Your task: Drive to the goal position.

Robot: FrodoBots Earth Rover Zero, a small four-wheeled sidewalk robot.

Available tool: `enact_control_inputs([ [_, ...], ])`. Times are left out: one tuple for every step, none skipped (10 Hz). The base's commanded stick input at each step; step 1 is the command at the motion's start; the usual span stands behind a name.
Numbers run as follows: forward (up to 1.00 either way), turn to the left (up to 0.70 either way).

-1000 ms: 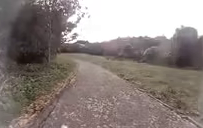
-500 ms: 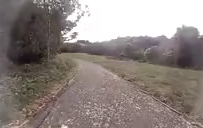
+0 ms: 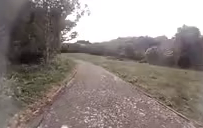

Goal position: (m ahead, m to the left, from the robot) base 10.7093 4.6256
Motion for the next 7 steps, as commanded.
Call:
enact_control_inputs([
  [0.30, 0.00],
  [0.30, 0.00],
  [0.30, 0.00],
  [0.30, 0.07],
  [0.30, 0.57],
  [0.30, 0.75],
  [0.30, 0.75],
])
